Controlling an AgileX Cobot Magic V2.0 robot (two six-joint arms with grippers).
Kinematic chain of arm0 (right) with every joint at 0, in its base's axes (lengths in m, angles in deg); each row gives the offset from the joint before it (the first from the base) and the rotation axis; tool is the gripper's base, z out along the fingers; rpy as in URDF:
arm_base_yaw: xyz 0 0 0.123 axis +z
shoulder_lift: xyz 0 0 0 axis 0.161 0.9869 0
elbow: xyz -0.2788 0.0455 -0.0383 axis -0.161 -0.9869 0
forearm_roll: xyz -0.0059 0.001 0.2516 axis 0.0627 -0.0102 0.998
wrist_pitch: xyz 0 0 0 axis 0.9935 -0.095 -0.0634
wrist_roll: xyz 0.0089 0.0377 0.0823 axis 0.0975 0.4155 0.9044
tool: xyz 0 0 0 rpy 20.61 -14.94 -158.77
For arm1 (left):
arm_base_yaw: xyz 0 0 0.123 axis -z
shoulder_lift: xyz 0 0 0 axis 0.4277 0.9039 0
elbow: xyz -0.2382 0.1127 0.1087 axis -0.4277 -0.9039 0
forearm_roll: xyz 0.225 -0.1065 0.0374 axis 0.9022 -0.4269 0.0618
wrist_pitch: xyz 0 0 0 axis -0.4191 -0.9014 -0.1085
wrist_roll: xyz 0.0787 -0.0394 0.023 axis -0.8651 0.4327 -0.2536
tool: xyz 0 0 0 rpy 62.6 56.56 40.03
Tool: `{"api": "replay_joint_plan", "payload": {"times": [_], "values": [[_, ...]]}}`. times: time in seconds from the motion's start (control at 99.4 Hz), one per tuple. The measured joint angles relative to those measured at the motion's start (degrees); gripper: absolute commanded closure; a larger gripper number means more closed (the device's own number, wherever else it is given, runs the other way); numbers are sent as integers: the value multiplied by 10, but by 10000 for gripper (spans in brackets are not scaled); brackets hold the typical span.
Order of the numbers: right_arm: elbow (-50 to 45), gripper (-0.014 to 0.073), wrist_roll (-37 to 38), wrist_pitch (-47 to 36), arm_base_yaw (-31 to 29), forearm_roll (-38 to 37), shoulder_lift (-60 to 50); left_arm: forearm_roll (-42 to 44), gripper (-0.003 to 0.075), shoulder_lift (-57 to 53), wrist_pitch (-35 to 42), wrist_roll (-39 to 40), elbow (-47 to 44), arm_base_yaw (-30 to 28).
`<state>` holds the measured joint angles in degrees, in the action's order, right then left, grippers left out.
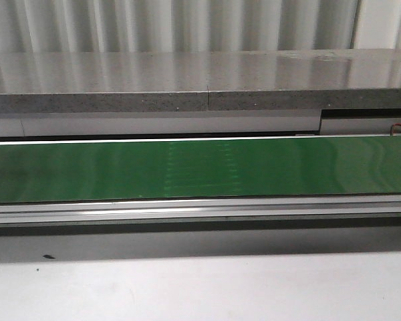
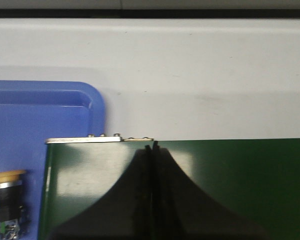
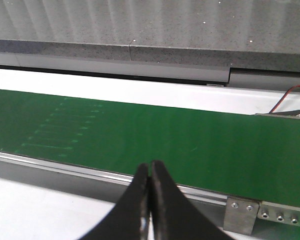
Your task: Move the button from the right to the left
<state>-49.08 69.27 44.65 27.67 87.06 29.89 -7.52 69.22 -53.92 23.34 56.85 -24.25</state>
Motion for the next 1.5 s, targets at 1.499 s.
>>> {"api": "replay_joint_plan", "payload": {"times": [1.499], "values": [[0,662,0,0,0,0,0,-5,741,-807,199,0,-519,67]]}}
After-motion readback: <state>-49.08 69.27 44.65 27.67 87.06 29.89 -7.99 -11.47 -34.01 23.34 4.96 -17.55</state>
